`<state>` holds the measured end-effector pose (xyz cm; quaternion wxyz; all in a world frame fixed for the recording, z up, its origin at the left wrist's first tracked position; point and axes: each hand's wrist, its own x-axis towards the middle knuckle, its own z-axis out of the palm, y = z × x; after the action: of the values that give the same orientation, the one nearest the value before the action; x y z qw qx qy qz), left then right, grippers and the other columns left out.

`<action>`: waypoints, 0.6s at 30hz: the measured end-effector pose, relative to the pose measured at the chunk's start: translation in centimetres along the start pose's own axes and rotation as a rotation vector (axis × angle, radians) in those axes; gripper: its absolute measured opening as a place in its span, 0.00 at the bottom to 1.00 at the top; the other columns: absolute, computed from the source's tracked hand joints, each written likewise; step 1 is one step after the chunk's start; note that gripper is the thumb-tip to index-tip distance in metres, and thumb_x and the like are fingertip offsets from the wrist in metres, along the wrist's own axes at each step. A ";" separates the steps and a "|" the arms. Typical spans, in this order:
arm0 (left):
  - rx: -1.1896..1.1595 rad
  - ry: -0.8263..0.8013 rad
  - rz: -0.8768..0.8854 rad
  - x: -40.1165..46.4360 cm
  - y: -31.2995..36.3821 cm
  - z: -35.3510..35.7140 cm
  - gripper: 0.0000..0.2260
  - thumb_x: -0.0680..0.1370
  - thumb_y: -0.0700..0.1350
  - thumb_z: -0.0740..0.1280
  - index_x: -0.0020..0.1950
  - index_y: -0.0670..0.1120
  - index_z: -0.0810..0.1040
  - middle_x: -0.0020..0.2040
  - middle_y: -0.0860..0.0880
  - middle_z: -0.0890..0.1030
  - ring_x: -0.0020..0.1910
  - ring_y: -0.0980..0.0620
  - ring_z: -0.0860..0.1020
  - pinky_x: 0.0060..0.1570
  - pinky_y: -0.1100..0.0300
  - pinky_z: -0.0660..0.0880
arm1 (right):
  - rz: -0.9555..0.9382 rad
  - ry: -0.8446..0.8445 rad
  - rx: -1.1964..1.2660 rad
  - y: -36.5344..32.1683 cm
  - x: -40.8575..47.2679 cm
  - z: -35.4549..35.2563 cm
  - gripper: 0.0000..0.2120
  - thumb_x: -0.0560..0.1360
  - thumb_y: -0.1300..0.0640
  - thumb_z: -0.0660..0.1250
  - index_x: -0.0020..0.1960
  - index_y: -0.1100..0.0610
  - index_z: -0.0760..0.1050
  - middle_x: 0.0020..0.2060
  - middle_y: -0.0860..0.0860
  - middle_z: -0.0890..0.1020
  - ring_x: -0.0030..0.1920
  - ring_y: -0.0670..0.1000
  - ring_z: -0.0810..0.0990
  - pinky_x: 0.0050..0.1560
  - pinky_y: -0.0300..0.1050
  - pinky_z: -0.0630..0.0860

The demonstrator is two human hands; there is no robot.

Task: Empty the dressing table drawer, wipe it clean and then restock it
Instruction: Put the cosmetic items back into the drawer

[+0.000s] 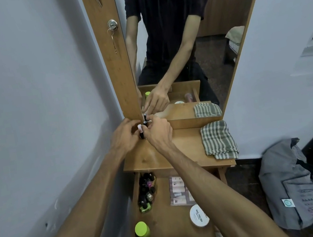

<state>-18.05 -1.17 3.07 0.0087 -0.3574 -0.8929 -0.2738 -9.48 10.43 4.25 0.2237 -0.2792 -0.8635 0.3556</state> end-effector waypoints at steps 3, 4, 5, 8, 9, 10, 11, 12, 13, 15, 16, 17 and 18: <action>-0.003 -0.012 0.000 0.3 -0.3 0.5 0.13 0.80 0.47 0.67 0.64 0.51 0.80 0.58 0.50 0.79 0.56 0.48 0.78 0.57 0.48 0.77 | -0.005 -0.005 -0.011 -0.1 0.5 0.8 0.15 0.76 0.47 0.71 0.60 0.50 0.82 0.48 0.53 0.87 0.53 0.58 0.84 0.53 0.51 0.81; -0.002 -0.002 -0.001 0.3 -0.4 0.7 0.12 0.80 0.46 0.68 0.64 0.50 0.80 0.58 0.50 0.80 0.56 0.48 0.79 0.57 0.48 0.78 | -0.005 -0.003 -0.010 -0.1 0.5 1.0 0.13 0.76 0.48 0.71 0.60 0.50 0.82 0.48 0.53 0.87 0.53 0.58 0.84 0.52 0.51 0.80; -0.004 0.012 -0.001 0.3 -0.4 0.8 0.12 0.79 0.45 0.68 0.62 0.50 0.80 0.58 0.50 0.81 0.55 0.48 0.79 0.56 0.49 0.78 | -0.004 0.001 -0.008 -0.1 0.4 1.1 0.12 0.76 0.48 0.71 0.59 0.50 0.82 0.48 0.53 0.87 0.53 0.58 0.84 0.51 0.50 0.80; -0.029 0.061 -0.009 0.0 -0.3 0.9 0.05 0.78 0.45 0.69 0.54 0.50 0.79 0.52 0.51 0.81 0.49 0.50 0.79 0.50 0.51 0.79 | -0.001 0.016 -0.005 0.0 0.3 1.2 0.11 0.75 0.51 0.71 0.57 0.49 0.83 0.48 0.52 0.87 0.52 0.57 0.84 0.48 0.46 0.77; -0.037 0.073 -0.014 -0.2 -0.4 0.9 0.03 0.78 0.46 0.69 0.51 0.51 0.78 0.50 0.52 0.81 0.46 0.51 0.78 0.48 0.51 0.78 | 0.003 0.019 -0.005 0.0 0.2 1.2 0.11 0.75 0.51 0.71 0.57 0.49 0.84 0.47 0.52 0.87 0.52 0.57 0.84 0.48 0.46 0.77; -0.042 0.080 -0.014 -0.4 -0.3 0.9 0.03 0.78 0.45 0.69 0.49 0.52 0.77 0.48 0.53 0.80 0.45 0.52 0.78 0.46 0.52 0.78 | 0.007 0.019 -0.006 0.1 0.0 1.0 0.11 0.75 0.51 0.71 0.56 0.49 0.84 0.47 0.51 0.87 0.52 0.57 0.84 0.48 0.46 0.77; -0.044 0.084 -0.009 -0.7 -0.3 1.0 0.03 0.77 0.45 0.68 0.47 0.53 0.76 0.47 0.54 0.80 0.43 0.52 0.78 0.44 0.53 0.77 | 0.009 0.015 -0.005 0.2 -0.3 0.9 0.11 0.75 0.51 0.71 0.56 0.49 0.84 0.46 0.51 0.87 0.51 0.57 0.85 0.49 0.47 0.78; -0.048 0.088 -0.007 -1.1 -0.2 1.0 0.03 0.77 0.45 0.68 0.47 0.54 0.76 0.46 0.55 0.80 0.42 0.54 0.78 0.41 0.55 0.76 | 0.004 0.009 0.003 0.4 -0.5 0.6 0.11 0.75 0.51 0.71 0.56 0.49 0.84 0.45 0.50 0.87 0.51 0.57 0.85 0.50 0.47 0.79; -0.056 0.097 -0.012 -1.5 -0.1 1.0 0.04 0.77 0.46 0.68 0.46 0.55 0.76 0.45 0.56 0.80 0.41 0.57 0.77 0.39 0.59 0.74 | -0.005 0.003 0.015 0.5 -0.9 0.4 0.11 0.74 0.50 0.71 0.55 0.49 0.84 0.43 0.49 0.87 0.49 0.56 0.85 0.49 0.48 0.81; -0.084 0.118 -0.036 -2.6 0.3 1.0 0.05 0.77 0.48 0.69 0.46 0.57 0.76 0.44 0.60 0.79 0.40 0.61 0.76 0.37 0.64 0.69 | -0.027 0.002 0.036 0.8 -1.7 -0.4 0.10 0.74 0.50 0.71 0.54 0.50 0.84 0.40 0.47 0.86 0.46 0.53 0.85 0.48 0.47 0.81; -0.104 0.126 -0.054 -3.2 0.5 0.9 0.04 0.76 0.48 0.70 0.46 0.57 0.76 0.43 0.61 0.79 0.40 0.63 0.76 0.37 0.65 0.69 | -0.036 0.005 0.044 1.0 -2.1 -0.8 0.10 0.73 0.50 0.72 0.53 0.50 0.84 0.38 0.46 0.86 0.45 0.51 0.85 0.47 0.46 0.81; -0.130 0.136 -0.075 -3.9 0.7 0.8 0.04 0.76 0.49 0.71 0.45 0.57 0.76 0.42 0.61 0.79 0.39 0.63 0.77 0.37 0.65 0.70 | -0.046 0.007 0.055 1.2 -2.5 -1.2 0.09 0.74 0.49 0.72 0.52 0.50 0.85 0.37 0.45 0.86 0.44 0.49 0.85 0.47 0.45 0.81; -0.163 0.146 -0.100 -4.8 1.0 0.6 0.04 0.75 0.50 0.71 0.45 0.57 0.77 0.42 0.61 0.80 0.39 0.62 0.77 0.37 0.65 0.71 | -0.055 0.004 0.068 1.4 -3.0 -1.7 0.08 0.74 0.49 0.72 0.51 0.50 0.85 0.36 0.44 0.85 0.43 0.48 0.85 0.47 0.44 0.81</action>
<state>-13.74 -3.27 2.01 0.0311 -0.2912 -0.8813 -0.3709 -5.80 10.15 3.74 0.2445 -0.2482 -0.8578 0.3779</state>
